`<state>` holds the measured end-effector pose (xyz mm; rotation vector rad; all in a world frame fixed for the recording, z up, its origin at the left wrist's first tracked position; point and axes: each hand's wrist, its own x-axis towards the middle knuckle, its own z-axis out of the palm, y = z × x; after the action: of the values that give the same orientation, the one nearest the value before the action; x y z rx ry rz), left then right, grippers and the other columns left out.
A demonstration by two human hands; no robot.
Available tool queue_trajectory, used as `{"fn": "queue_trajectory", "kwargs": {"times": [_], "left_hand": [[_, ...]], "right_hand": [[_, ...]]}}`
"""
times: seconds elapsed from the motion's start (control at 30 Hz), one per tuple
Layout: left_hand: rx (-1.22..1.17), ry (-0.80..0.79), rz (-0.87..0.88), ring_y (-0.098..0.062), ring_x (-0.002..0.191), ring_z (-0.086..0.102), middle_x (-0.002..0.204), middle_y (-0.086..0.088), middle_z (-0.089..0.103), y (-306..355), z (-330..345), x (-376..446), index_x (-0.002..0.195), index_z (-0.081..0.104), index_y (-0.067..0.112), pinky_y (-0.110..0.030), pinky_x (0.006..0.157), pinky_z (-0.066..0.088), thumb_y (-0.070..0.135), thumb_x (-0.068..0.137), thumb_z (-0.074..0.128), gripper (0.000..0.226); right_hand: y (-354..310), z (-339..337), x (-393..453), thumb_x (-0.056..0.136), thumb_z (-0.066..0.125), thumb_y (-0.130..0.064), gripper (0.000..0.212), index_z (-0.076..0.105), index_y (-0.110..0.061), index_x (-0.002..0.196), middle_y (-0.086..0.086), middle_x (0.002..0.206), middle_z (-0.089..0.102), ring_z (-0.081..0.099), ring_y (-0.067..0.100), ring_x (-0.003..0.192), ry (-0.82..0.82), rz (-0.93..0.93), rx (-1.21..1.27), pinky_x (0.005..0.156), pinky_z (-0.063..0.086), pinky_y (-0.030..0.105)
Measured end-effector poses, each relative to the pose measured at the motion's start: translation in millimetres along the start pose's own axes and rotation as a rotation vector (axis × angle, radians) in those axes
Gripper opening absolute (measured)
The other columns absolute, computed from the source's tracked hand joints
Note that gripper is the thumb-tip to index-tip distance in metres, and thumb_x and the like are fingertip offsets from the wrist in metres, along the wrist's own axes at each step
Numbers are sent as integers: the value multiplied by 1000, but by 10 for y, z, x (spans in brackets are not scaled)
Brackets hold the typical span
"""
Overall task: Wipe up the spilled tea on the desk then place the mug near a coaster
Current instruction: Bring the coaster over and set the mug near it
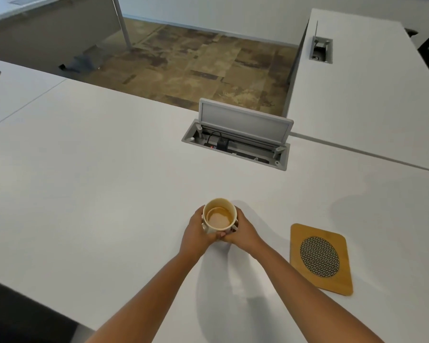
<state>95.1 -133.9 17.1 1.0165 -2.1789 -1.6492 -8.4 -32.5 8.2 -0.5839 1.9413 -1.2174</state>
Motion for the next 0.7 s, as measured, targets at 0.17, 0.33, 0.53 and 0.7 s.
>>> {"fn": "queue_trajectory", "kwargs": {"times": [0.17,0.33,0.53,0.7], "left_hand": [[29,-29,50,-1,97,53,108,21,54,73,131,-47,116,45,37,-6,69,38,26,58,85,71],[31,-94,113,0,98,55,108,22,55,263,409,-71,117,49,31,-6,68,41,30,57,85,71],[-8,-213,177,9,92,54,104,29,54,551,904,-182,105,45,45,0,66,41,30,56,86,65],[-13,-324,188,-5,102,52,114,14,54,741,1400,-288,119,45,31,-12,76,39,19,60,84,71]], "right_hand": [[58,-111,-164,66,80,-6,81,38,-22,133,-1,131,51,50,17,118,65,-6,46,98,49,36],[118,-419,-364,64,79,-4,80,40,-23,132,-1,126,54,52,17,116,156,-15,79,97,49,38],[298,-911,-678,63,80,-6,78,41,-33,125,-15,114,56,54,8,110,264,4,111,85,51,23],[470,-1328,-960,63,82,-9,81,40,-28,129,-20,109,53,54,3,104,377,53,54,72,44,7]]}}
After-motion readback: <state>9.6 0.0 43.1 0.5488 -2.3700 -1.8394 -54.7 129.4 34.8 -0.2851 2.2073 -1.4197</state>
